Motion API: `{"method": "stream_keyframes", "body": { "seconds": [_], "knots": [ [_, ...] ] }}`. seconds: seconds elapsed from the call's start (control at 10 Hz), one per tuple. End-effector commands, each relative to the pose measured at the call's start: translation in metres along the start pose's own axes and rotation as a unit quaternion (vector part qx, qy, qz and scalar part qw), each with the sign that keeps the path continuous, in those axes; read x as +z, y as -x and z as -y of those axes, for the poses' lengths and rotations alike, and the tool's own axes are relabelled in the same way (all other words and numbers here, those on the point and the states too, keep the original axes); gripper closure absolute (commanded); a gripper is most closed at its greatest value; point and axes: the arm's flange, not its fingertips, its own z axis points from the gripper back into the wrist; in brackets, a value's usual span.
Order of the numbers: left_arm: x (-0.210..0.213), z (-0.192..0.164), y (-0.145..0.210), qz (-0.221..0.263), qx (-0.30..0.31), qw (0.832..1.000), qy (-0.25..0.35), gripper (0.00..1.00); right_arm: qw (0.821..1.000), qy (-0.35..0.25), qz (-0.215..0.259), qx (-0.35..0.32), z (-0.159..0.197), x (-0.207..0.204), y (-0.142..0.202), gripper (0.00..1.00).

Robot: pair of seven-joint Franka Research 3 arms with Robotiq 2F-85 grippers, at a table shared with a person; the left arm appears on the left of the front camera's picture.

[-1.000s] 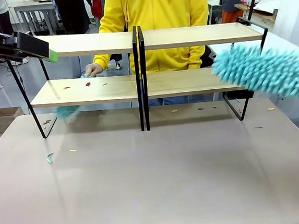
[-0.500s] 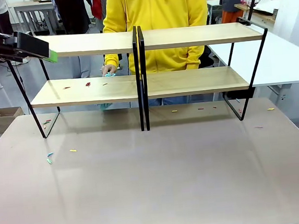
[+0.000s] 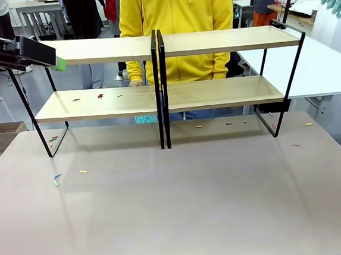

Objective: Clean the shelves.
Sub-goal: Clean a randomly selected level of the Shelf with the Duster, then clean another randomly selected level of the Shelf with the Duster.

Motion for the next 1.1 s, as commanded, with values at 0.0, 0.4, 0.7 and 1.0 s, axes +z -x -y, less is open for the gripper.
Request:
{"method": "stream_keyframes", "body": {
  "seconds": [0.0,0.4,0.7,1.0],
  "knots": [
    [0.0013,-0.0006,0.0001,0.002,0.000,1.000,-0.005,0.00,1.000,-0.001,-0.004,0.013,-0.0037,0.0064,0.0008,0.87],
    [0.0013,-0.0006,0.0001,0.002,0.000,1.000,-0.005,0.00,1.000,-0.001,-0.004,0.013,-0.0037,0.0064,0.0008,0.87],
    [0.0013,-0.0006,0.0001,0.002,0.000,1.000,-0.005,0.00,1.000,-0.001,-0.004,0.013,-0.0037,0.0064,0.0008,0.87],
    [0.0013,-0.0006,0.0001,0.002,0.000,1.000,-0.005,0.00,1.000,0.001,0.002,-0.001,-0.0013,0.0018,0.0014,0.87]
  ]
}}
